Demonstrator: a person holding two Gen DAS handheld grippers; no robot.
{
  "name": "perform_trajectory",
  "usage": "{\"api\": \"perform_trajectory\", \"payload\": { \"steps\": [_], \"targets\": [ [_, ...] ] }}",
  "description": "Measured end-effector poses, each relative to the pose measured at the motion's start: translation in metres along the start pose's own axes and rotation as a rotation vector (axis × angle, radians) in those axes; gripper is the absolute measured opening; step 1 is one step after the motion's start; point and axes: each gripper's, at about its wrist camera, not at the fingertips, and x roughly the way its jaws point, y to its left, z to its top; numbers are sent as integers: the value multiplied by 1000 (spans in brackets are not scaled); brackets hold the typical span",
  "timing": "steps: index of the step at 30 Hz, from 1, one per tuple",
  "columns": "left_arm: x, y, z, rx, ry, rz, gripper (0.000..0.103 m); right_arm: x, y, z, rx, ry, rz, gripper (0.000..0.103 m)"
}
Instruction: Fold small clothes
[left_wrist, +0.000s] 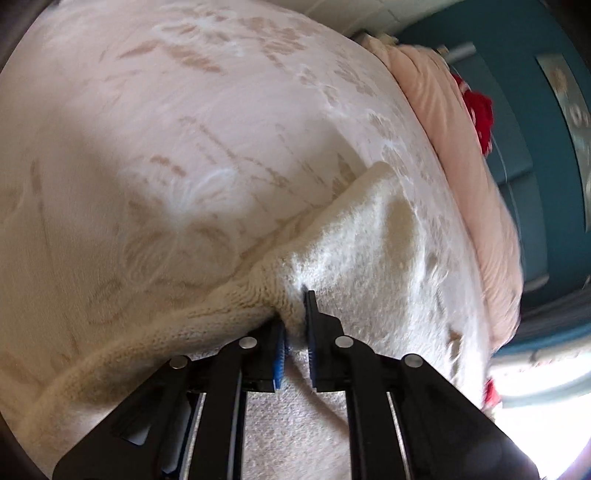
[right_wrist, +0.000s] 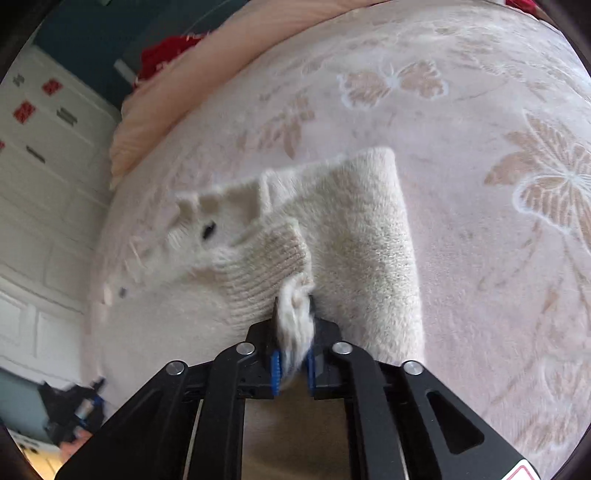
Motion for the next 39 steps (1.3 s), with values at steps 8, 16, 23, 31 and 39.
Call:
{"api": "perform_trajectory", "payload": {
  "steps": [8,16,23,31,39],
  "targets": [
    [-72,14,-12,204,54,-26,56,-116,-10,-75,-57,-113,-39,55],
    [-129,67,-64,408,147,101,67,-167,-58,-212,5,-13,-106,56],
    [-132,82,-104,445,217,174,43,-150,8,-265,-208,62,-16,57],
    [-137,83,-95,430,239,198,11,-71,80,-297,-510,197,-42,12],
    [-147,100,-94,435,232,247,8,-87,63,-312,-423,240,61,8]
  ]
}}
